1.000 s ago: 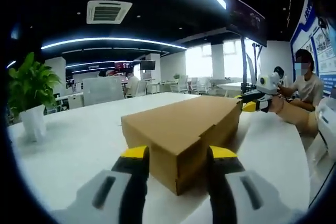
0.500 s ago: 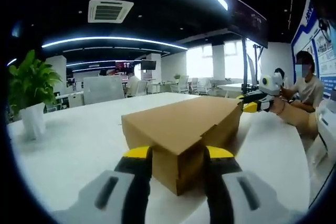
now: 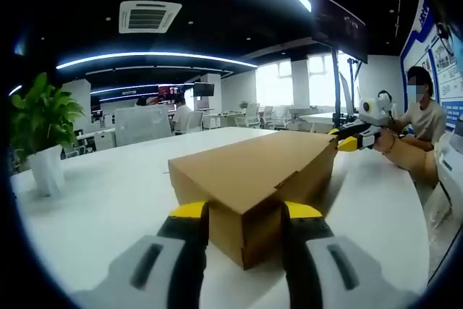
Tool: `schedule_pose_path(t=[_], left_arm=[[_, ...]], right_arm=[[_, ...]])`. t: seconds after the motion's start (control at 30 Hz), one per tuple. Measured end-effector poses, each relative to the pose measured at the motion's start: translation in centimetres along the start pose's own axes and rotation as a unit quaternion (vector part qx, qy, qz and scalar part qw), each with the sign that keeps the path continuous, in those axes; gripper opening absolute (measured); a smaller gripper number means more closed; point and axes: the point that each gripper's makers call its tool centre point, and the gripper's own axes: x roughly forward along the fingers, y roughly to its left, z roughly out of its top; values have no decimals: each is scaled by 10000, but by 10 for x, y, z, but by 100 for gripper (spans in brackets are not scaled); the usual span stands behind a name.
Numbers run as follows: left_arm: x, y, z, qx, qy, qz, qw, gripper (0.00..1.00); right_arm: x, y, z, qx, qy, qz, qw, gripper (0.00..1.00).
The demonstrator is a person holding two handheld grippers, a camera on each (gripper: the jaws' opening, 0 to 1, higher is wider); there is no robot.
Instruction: Operate the shoe box by opening the lid, removing the specified soft item, and placing it in the target area until the item is outside and the box remains undamaged.
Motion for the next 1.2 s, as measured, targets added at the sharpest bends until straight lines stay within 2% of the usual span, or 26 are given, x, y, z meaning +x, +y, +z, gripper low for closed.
schedule_pose_path(t=[0.67,1.2], left_arm=[[-7,-10,0,84,218,37,9997,40],[-8,-11,0,39,190,78,9998,40]], right_arm=[[-10,13,1,-100,303,87,9995,32],[-9,14,3,-86,264,14,9996,31]])
